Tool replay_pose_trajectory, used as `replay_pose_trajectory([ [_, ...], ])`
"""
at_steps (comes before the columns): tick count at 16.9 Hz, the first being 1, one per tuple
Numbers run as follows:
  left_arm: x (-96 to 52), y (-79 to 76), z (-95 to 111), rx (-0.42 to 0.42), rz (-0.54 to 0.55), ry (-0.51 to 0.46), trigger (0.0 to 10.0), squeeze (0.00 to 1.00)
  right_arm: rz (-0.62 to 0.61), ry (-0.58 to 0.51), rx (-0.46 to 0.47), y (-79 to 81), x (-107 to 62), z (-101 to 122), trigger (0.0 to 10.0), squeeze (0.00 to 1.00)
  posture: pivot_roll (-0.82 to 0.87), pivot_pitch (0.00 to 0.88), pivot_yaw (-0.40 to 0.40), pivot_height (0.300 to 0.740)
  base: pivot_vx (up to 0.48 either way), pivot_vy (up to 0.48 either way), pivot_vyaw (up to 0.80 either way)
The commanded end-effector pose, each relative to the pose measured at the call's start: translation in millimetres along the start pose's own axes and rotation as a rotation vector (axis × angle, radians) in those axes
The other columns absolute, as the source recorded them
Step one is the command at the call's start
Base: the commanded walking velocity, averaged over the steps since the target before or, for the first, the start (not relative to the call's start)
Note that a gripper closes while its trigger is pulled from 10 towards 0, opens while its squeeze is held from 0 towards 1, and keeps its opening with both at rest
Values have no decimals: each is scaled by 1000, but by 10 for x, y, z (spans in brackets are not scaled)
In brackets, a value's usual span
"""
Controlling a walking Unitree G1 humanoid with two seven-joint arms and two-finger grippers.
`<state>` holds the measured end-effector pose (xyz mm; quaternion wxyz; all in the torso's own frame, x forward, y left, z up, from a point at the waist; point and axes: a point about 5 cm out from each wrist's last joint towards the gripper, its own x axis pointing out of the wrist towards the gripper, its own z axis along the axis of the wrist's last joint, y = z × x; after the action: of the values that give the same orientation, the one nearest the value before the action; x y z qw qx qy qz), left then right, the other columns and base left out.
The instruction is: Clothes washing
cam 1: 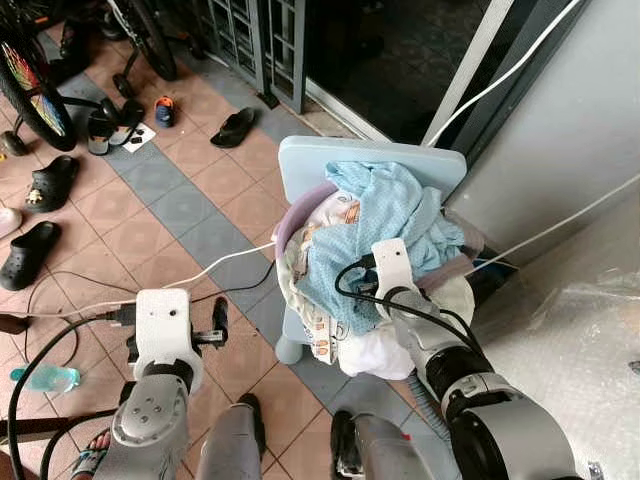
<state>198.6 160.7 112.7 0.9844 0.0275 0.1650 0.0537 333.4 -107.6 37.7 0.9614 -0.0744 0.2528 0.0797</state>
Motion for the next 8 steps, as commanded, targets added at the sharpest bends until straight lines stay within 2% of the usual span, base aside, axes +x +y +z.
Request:
replay_pose_trajectory([
  [1,9,17,-52,10,16,24,10000,0,14,24,25,19,-1,-61,0,0,147,238,-65,740,0,0,0],
  [4,130,-13,-11,8,29,-4,10000,0,26,-17,29,-26,16,53,0,0,126,195,-73,740,0,0,0],
  [6,267,-29,22,16,35,-34,10000,0,34,-85,48,-59,23,191,0,0,87,119,-66,740,0,0,0],
  [8,388,-41,1,28,43,-52,10000,0,59,-288,94,-90,-38,478,0,0,45,55,-43,740,0,0,0],
])
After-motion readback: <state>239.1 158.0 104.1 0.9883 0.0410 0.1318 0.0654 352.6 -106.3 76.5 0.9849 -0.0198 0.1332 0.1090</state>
